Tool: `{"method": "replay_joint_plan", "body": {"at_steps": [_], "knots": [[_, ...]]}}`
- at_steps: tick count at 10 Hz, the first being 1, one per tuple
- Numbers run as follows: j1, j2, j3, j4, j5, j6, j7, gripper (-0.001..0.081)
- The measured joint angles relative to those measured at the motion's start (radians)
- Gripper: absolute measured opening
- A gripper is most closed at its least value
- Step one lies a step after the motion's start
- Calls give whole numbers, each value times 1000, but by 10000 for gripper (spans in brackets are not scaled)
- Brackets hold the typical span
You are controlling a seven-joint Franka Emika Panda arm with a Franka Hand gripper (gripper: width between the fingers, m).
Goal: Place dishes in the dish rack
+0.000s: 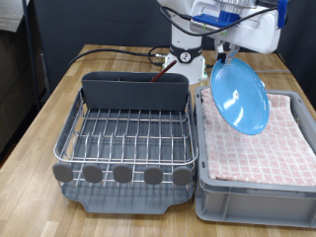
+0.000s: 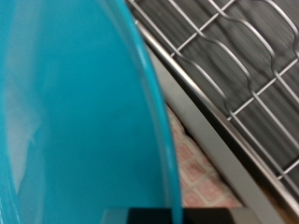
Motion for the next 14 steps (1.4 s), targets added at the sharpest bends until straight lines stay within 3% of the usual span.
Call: {"method": "replay_joint_plan", "body": {"at_steps": [2,4,8,10,12,14], "knots": [[22,-7,-13,27,51,-100,-247,18],[13,-5,-13,26,24,-104,-191,18],[-62,-24,-20,71,-242,-316,-225,18],[-91,-34,-42,87,-356,-361,-363,18],[-101,-43,-82,100,-366,-344,-541,18],[-103,-40,-76,99,-393,-347,-499,18]]}}
